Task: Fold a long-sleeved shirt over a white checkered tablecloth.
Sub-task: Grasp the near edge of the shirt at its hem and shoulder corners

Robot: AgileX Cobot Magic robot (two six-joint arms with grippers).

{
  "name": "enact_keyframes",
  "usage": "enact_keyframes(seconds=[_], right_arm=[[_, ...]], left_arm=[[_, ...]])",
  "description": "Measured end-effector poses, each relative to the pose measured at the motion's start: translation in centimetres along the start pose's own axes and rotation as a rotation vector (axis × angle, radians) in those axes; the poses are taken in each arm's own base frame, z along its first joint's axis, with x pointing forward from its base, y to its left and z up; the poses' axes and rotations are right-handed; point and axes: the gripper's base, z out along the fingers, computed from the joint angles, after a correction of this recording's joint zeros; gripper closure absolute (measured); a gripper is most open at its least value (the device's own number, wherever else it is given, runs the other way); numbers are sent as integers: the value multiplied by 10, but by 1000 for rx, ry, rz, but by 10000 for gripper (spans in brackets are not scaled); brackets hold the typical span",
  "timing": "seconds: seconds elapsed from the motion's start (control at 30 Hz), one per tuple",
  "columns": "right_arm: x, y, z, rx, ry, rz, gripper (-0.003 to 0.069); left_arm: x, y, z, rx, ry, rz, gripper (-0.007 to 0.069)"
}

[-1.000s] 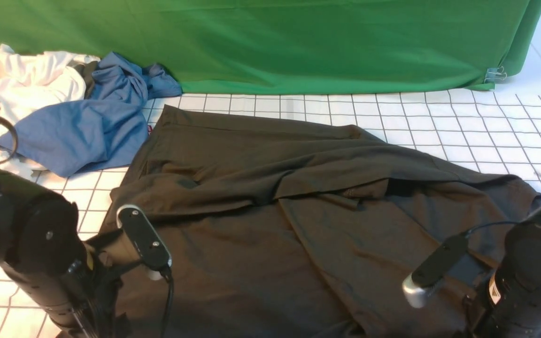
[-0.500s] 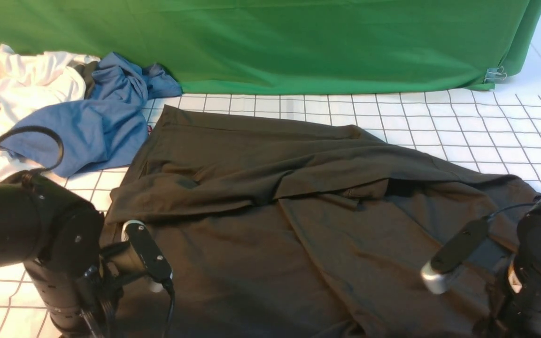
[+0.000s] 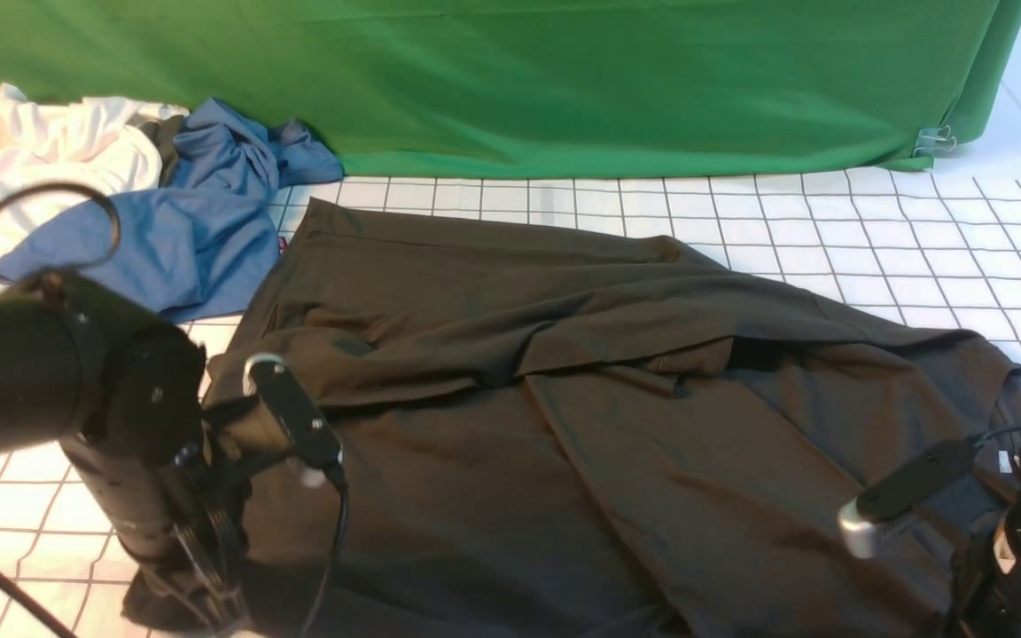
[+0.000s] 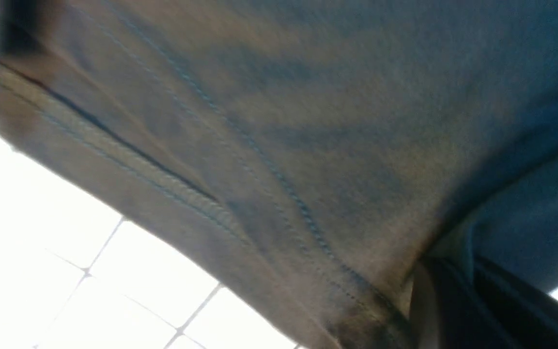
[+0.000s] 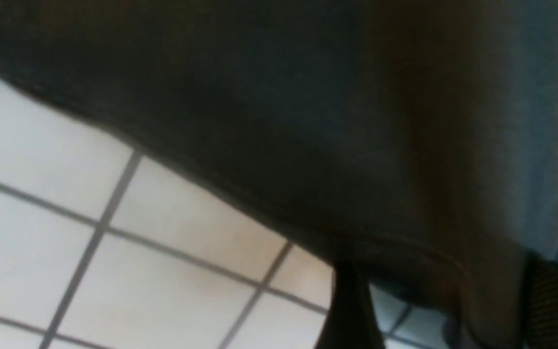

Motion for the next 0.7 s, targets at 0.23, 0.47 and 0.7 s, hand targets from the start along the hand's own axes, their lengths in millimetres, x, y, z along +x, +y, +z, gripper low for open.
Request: enact_keyframes(seconds=[0.23, 0.47, 0.7], right_arm=[[-7, 0, 7, -13, 40, 3, 258], [-11, -5, -8, 8, -9, 10, 612], [2, -10, -43, 54, -113, 20, 615]], left_arm=[[0, 1, -11, -10, -5, -3, 655], [2, 2, -18, -31, -16, -6, 655], [2, 6, -23, -64, 1, 3, 655]])
